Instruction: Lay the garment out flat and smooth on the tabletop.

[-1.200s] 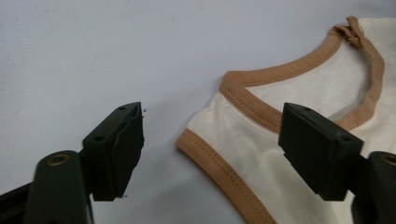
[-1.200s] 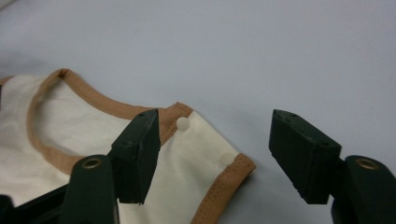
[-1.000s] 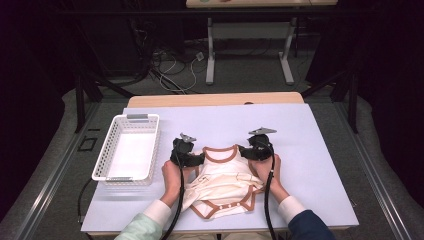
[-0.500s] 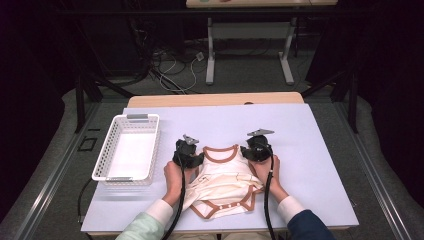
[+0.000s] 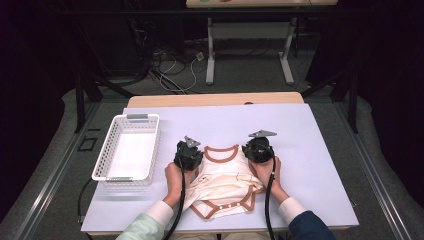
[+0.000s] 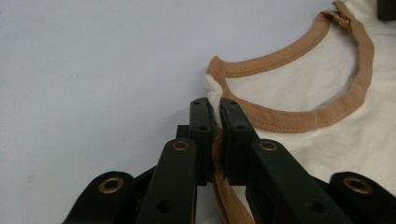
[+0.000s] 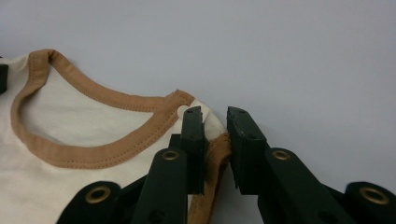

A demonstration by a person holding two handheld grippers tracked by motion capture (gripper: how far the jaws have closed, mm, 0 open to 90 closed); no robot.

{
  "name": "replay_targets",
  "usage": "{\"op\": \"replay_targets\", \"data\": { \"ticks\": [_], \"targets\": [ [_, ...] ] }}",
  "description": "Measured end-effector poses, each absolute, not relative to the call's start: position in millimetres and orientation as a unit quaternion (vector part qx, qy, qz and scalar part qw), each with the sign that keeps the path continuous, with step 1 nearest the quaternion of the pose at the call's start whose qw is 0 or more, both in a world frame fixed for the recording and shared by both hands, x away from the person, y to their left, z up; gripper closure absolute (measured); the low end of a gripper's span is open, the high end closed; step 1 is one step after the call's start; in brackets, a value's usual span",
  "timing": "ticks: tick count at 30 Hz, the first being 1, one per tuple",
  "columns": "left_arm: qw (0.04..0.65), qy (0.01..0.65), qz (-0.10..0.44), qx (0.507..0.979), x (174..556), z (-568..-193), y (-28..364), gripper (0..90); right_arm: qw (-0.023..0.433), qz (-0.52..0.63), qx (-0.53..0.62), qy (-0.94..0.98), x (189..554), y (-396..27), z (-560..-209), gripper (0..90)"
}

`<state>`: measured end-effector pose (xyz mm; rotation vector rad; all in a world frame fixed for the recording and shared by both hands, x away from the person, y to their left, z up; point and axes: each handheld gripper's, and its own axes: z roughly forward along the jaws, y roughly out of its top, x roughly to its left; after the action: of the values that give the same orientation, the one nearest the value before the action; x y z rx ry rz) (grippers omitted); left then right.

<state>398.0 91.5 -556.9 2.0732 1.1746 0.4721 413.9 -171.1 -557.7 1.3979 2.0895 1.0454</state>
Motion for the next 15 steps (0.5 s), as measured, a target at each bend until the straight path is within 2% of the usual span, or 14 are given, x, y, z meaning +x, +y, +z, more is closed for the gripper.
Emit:
{"op": "replay_targets", "data": {
  "ticks": [9, 15],
  "targets": [
    [0.375, 0.453, 0.206, 0.783, 390, -544, 96, 85.1, 0.249, 0.386, 0.48, 0.748, 402, -169, -540, 77.1],
    [0.382, 0.449, 0.207, 0.781, 383, -537, 97, 85.0, 0.261, 0.395, 0.473, 0.743, 395, -169, -531, 77.1]
  ]
}}
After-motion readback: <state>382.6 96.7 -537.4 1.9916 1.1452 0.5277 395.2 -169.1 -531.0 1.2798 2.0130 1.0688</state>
